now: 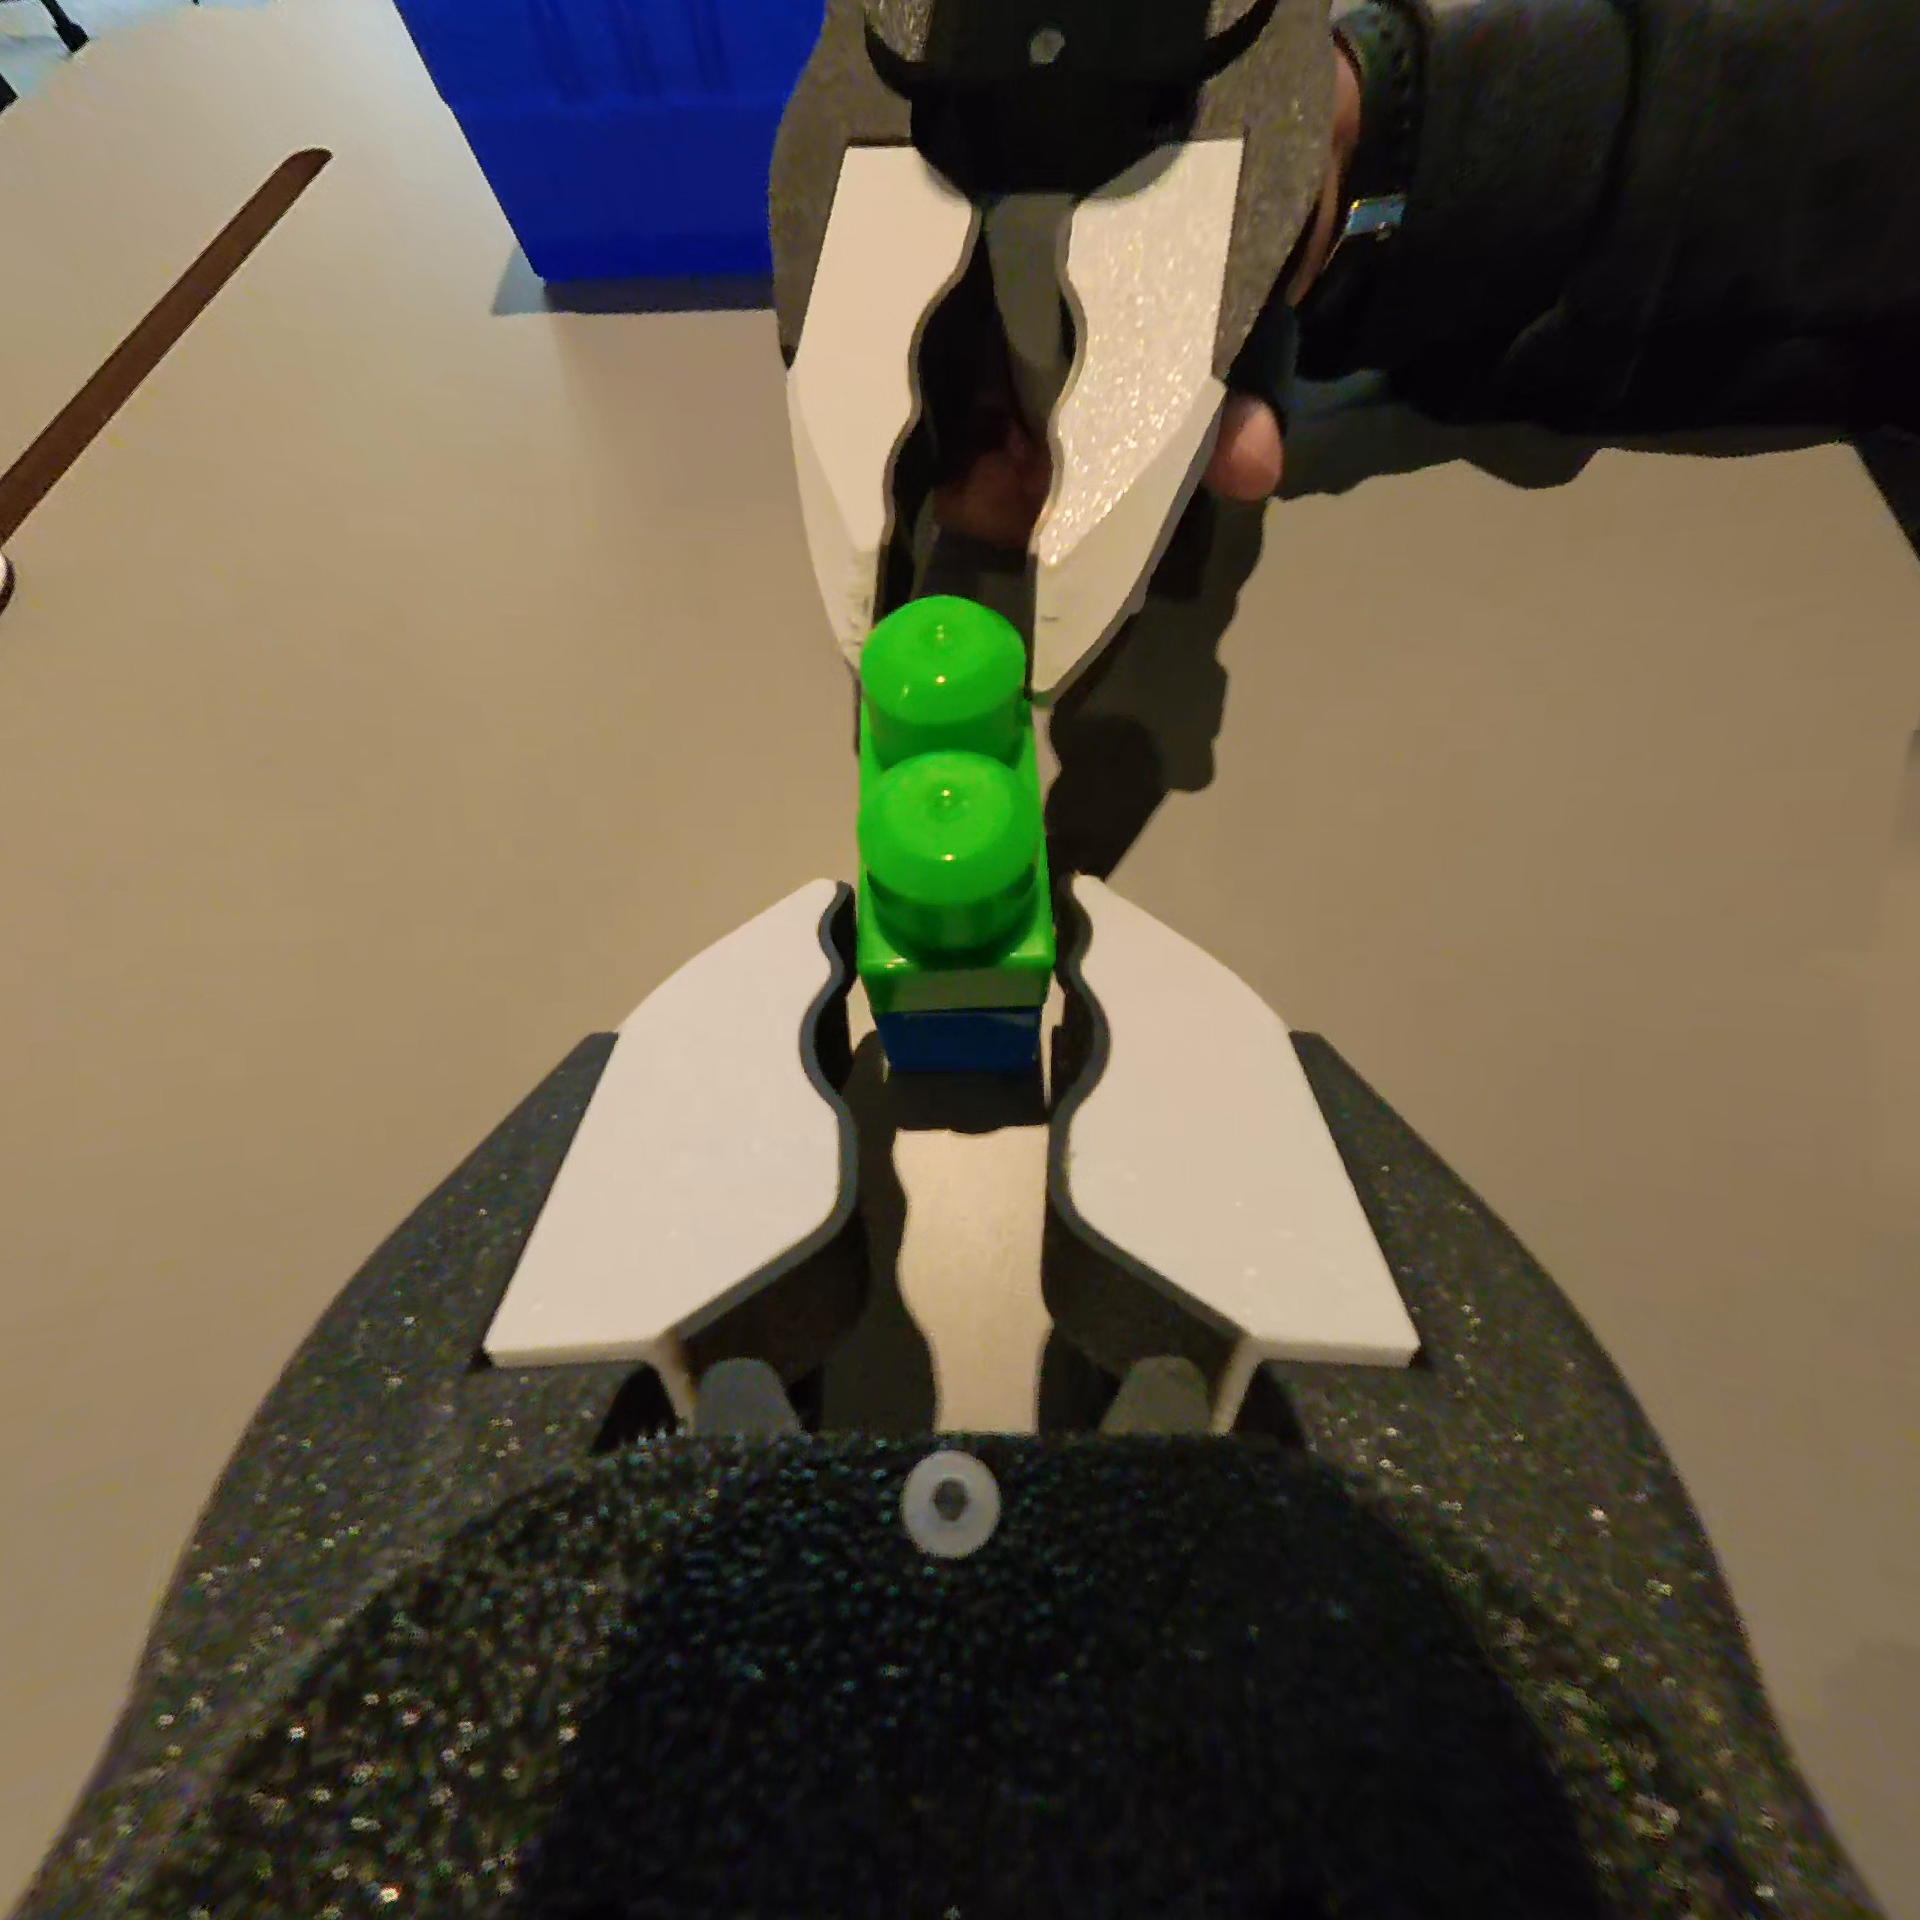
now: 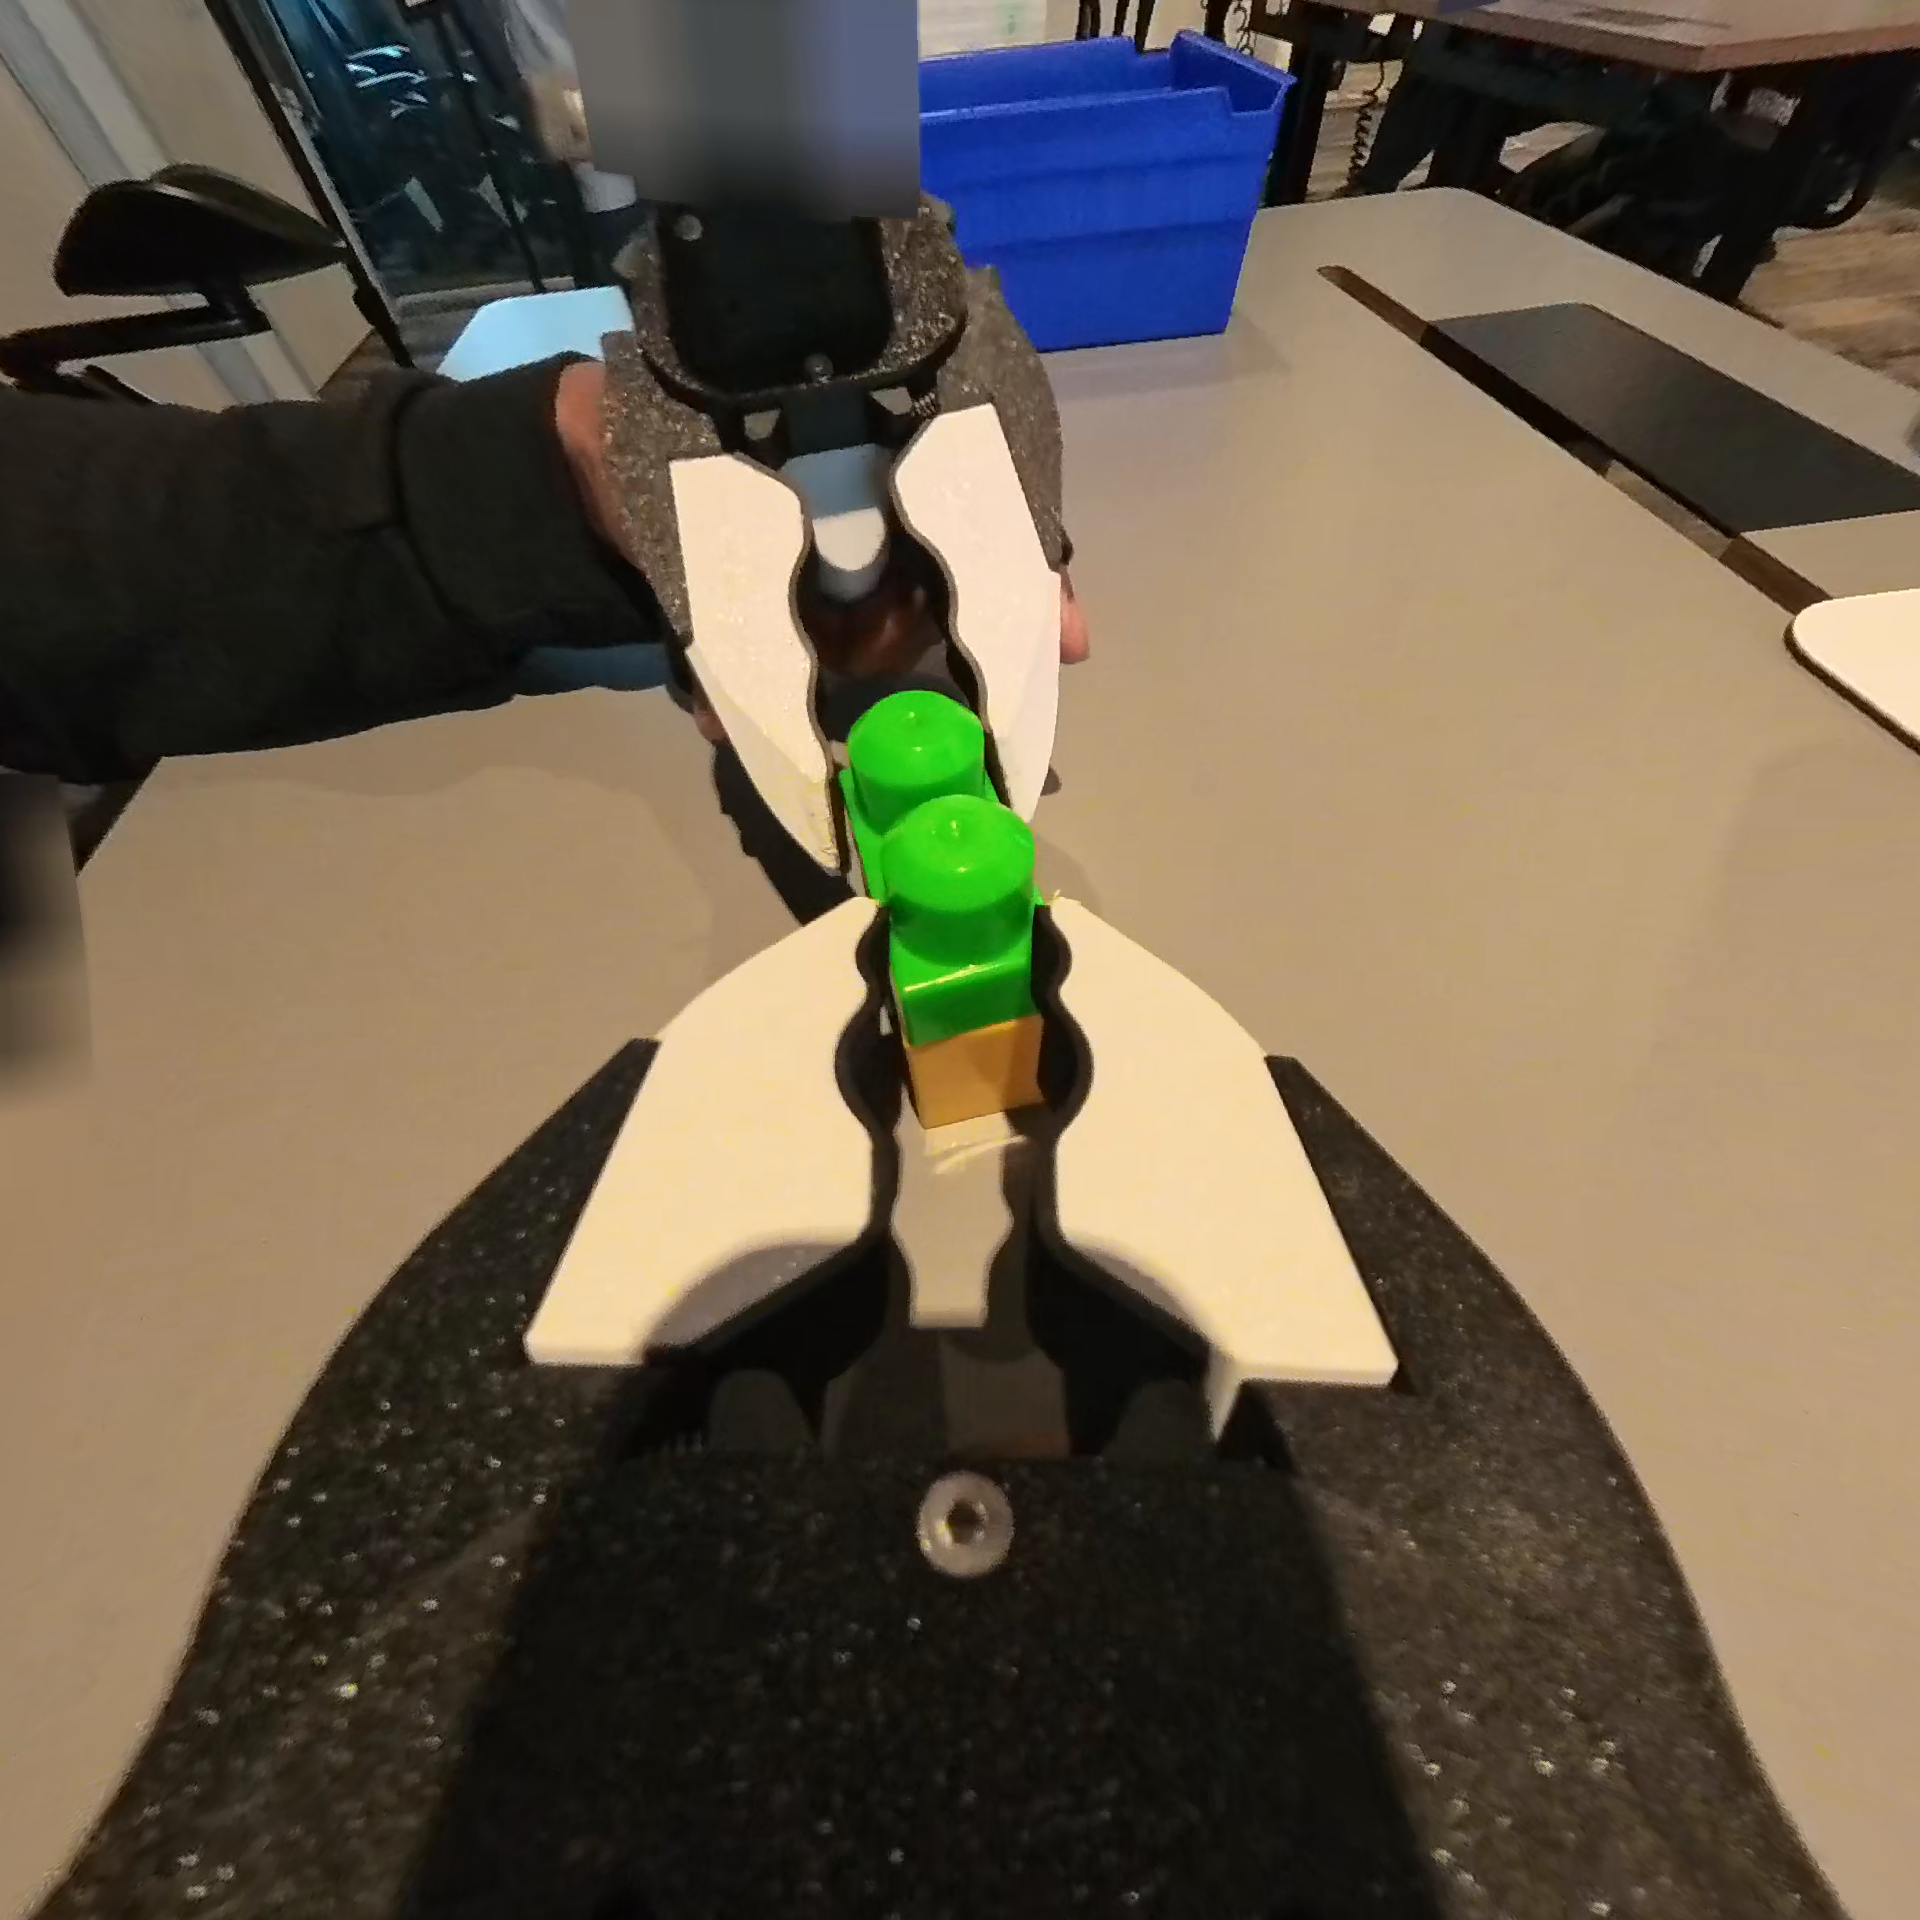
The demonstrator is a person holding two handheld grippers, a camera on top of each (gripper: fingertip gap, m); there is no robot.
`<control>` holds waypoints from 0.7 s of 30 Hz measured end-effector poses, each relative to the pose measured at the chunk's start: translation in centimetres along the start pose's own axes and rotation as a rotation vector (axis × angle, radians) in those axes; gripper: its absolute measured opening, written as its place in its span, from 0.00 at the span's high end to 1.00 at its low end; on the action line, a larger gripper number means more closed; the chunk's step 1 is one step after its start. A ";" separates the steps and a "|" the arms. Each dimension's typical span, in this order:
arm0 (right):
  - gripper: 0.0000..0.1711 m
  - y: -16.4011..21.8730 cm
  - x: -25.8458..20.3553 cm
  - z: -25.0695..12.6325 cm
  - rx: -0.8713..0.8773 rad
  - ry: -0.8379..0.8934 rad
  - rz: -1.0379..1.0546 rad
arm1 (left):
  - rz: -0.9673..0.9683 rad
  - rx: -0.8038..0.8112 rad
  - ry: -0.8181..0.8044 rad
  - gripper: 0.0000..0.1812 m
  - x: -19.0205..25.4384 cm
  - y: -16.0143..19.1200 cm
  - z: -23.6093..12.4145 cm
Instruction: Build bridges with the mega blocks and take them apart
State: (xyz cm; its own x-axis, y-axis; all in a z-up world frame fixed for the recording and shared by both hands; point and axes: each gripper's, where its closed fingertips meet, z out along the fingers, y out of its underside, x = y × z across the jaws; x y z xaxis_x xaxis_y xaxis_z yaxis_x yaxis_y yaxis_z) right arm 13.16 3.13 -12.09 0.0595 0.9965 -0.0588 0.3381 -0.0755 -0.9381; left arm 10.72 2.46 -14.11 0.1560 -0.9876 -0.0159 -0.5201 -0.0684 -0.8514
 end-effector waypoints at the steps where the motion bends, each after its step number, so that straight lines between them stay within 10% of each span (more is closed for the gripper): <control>1: 0.85 0.0 -0.1 -0.1 0.003 -0.004 -0.006 | -0.004 0.004 0.009 0.80 0.1 0.0 0.0; 21: 0.86 0.6 0.3 -0.2 -0.050 -0.009 0.042 | 0.006 -0.056 -0.033 0.80 -0.3 0.4 -0.2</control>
State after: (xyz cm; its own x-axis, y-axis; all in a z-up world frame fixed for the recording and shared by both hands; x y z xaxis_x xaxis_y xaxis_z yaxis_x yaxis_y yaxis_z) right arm 13.57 3.33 -12.60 0.0661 0.9927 -0.1008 0.3817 -0.1185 -0.9166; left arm 10.27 2.65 -14.37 0.1802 -0.9829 -0.0393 -0.5674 -0.0712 -0.8204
